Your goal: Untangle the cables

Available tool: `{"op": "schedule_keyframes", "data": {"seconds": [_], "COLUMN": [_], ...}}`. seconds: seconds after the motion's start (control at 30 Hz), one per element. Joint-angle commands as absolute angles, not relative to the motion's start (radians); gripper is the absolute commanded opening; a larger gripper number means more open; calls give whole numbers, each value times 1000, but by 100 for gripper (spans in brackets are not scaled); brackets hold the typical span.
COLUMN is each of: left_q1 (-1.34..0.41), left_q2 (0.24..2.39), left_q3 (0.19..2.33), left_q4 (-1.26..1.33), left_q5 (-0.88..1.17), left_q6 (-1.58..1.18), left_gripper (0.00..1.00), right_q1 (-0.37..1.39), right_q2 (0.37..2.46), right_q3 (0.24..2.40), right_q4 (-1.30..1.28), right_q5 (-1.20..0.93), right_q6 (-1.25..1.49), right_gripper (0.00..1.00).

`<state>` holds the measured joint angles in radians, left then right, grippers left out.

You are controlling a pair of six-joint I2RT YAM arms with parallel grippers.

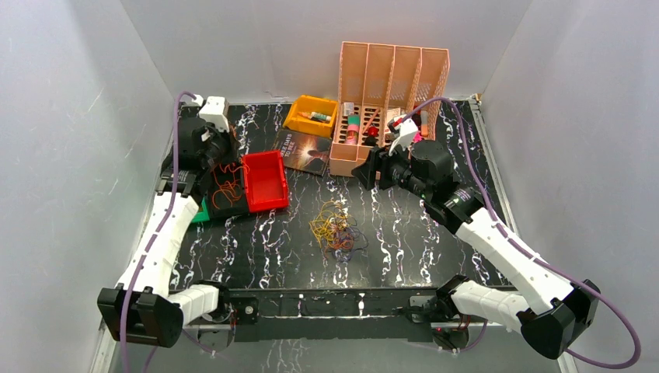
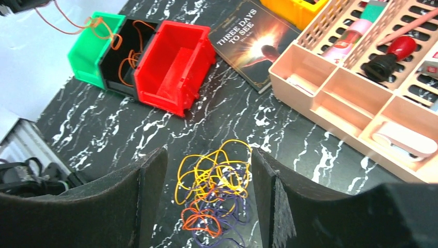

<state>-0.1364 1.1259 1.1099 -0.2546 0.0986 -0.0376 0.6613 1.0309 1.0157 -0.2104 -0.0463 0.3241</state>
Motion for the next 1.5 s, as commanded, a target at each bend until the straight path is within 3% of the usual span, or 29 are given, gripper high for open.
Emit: {"op": "schedule_keyframes", "data": {"seconds": [0.0, 0.1, 0.17, 0.5, 0.9, 1.47], "left_q1": [-91, -69, -51, 25, 51, 55], "left_q2": [1144, 1174, 1194, 1253, 1351, 1468], "left_q3": [1173, 1191, 1198, 1188, 1155, 1017], "left_q4": [-288, -300, -308, -259, -195, -145], "left_q5": [72, 75, 79, 100, 4, 21], "left_q6": [-74, -80, -84, -69, -15, -65], "left_gripper": [0, 0, 0, 0, 0, 0], "right_q1": [661, 661, 663, 662, 661, 663], "right_q2": [1008, 1000, 993, 985, 986, 1003], "right_q3": [999, 992, 983, 958, 951, 930], "right_q4": [-203, -211, -213, -222, -230, -230], "right_q5": [20, 42, 50, 57, 29, -17], "right_q6": [272, 267, 266, 263, 275, 299], "right_gripper": [70, 71, 79, 86, 86, 87]}}
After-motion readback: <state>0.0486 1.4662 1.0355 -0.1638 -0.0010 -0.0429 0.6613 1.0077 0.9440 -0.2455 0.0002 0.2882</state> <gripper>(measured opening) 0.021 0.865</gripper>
